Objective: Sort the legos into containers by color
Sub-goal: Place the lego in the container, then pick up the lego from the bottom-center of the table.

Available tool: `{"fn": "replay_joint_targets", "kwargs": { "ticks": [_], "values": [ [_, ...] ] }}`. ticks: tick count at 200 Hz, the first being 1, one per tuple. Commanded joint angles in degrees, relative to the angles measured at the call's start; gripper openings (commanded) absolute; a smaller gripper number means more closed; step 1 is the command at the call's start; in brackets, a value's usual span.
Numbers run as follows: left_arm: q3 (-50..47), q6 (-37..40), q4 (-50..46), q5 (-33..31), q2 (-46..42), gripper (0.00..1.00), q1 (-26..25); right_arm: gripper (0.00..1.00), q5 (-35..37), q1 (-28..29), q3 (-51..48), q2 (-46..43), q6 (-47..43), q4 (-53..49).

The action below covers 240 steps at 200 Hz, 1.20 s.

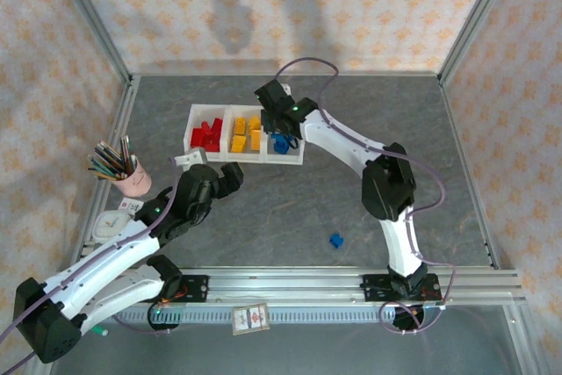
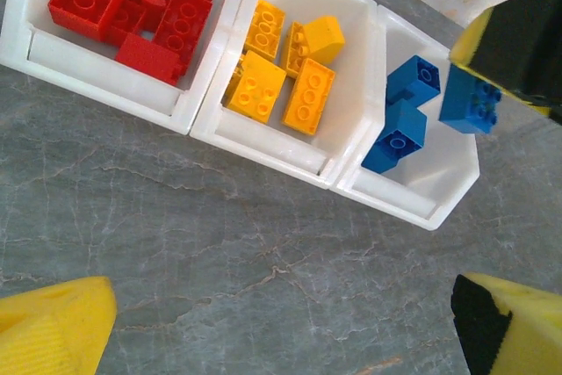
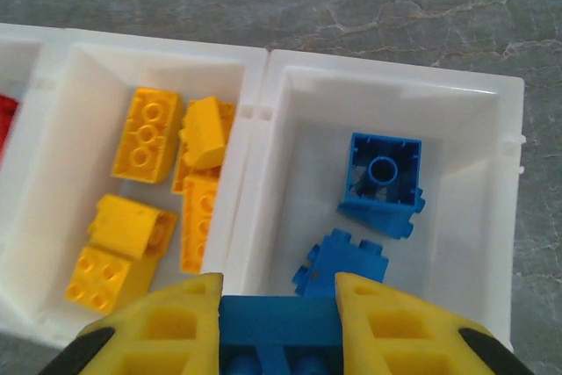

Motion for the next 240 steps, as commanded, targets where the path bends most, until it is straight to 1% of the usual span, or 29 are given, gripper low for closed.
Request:
{"fn": "replay_joint_targets", "kwargs": {
  "ticks": [1,30,44,74,86,103,132,154,168,190,213,240],
  "values": [
    [2.2,1.8,2.3,0.8,0.8,0.99,0.8,0.23,0.9,-1.5,4.0,3.7,0.1,-3.3],
    [2.9,2.3,2.4,1.7,2.3,0.99,1.4,0.25,3.2,-2.4,8.0,7.3,-0.3,-3.9],
    [2.9,2.4,2.4,1.7,2.6,0.99,1.6,0.26,3.1,-3.3,8.8,8.7,0.1,-4.5],
    [2.6,2.5,2.8,2.0,2.7,0.99,2.1,0.38,1.9,-3.8,10.1,10.2,-0.2,-4.0],
    [2.6,2.6,2.6,2.1,2.7,0.99,2.3,0.45,0.8,-3.8,10.9,10.1,-0.2,-4.2],
    [2.8,2.7,2.3,2.2,2.6,0.99,2.4,0.48,-0.9,-3.7,10.7,8.7,-0.2,-3.7],
    [3.1,2.7,2.0,2.4,2.3,0.99,2.5,0.53,-0.8,-3.4,8.8,4.1,-0.2,-3.3],
    [3.5,2.6,1.9,3.5,2.3,0.99,2.5,0.55,-0.7,-3.3,3.3,-1.1,-0.1,-1.9],
    [3.7,2.6,1.9,4.7,2.3,0.99,2.5,0.56,0.3,-3.3,-2.5,-5.4,0.0,-0.6],
    [3.4,2.6,2.0,7.4,2.3,0.99,2.4,0.59,1.4,-3.3,-13.5,-13.7,0.6,2.0],
    [2.2,1.5,3.2,10.2,1.8,0.99,2.1,0.61,0.5,-3.2,-25.7,-22.6,1.7,3.9],
    [-1.4,-1.5,6.7,11.6,0.8,0.99,-0.3,0.63,0.0,-2.2,-39.0,-32.8,4.2,4.7]
  ]
}}
